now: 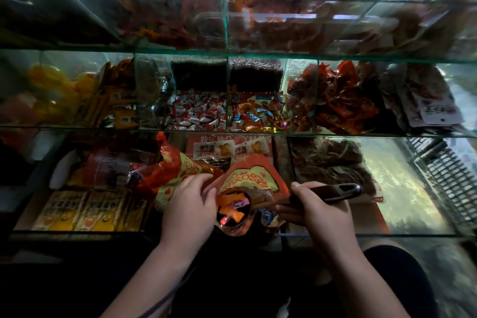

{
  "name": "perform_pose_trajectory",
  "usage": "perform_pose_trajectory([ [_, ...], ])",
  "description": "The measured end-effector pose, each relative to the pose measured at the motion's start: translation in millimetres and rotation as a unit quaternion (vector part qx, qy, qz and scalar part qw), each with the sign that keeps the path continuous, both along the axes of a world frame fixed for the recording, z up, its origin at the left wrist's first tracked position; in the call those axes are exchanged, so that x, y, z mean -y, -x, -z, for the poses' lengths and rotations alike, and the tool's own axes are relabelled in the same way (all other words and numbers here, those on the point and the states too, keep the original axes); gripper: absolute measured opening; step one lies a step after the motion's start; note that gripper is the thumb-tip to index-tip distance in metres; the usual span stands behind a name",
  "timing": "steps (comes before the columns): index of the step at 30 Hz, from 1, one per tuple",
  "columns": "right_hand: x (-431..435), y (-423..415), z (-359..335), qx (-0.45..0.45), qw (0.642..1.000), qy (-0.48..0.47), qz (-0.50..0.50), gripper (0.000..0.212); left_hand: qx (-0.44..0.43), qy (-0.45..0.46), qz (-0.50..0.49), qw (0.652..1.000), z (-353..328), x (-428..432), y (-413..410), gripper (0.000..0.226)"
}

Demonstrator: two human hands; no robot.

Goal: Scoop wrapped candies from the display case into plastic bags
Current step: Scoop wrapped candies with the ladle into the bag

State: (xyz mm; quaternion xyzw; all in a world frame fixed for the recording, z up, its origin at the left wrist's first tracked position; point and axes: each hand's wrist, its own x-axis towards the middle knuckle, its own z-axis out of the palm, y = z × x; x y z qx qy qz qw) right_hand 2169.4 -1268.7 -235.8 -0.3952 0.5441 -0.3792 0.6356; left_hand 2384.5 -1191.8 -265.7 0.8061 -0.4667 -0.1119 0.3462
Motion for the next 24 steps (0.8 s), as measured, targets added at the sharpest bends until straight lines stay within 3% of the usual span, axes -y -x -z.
perform_pose_trajectory([
  [4,-0.3,9.8,-14.3,0.021,0.999,0.017,0.022,0.026,0.028,0.172,0.103,0.979,-19.9,-0.5,21.7,0.022],
  [7,-0.9,19.0,-27.3,0.027,0.999,0.016,0.029,0.028,0.005,0.062,0.177,0.982,-22.6,10.5,41.0,0.026],
  [10,-4.1,28.8,-39.7,0.044,0.998,0.02,0.044,0.025,0.008,-0.124,0.157,0.98,-8.4,27.3,50.6,0.055],
  [12,-7.5,35.3,-48.6,0.064,0.997,0.031,0.038,0.022,0.023,-0.182,0.15,0.971,-0.9,34.0,52.3,0.06],
  [15,-11.8,42.3,-60.9,0.064,0.997,0.047,0.015,0.03,0.008,-0.192,0.155,0.969,5.6,37.8,52.1,0.06],
  [19,-17.2,46.7,-69.6,0.081,0.995,0.059,0.01,0.021,-0.006,-0.16,0.166,0.973,8.2,36.2,52.9,0.058],
  [24,-19.6,46.4,-75.3,0.112,0.991,0.078,0.007,0.024,-0.005,-0.095,0.157,0.983,3.6,31.7,54.4,0.056],
])
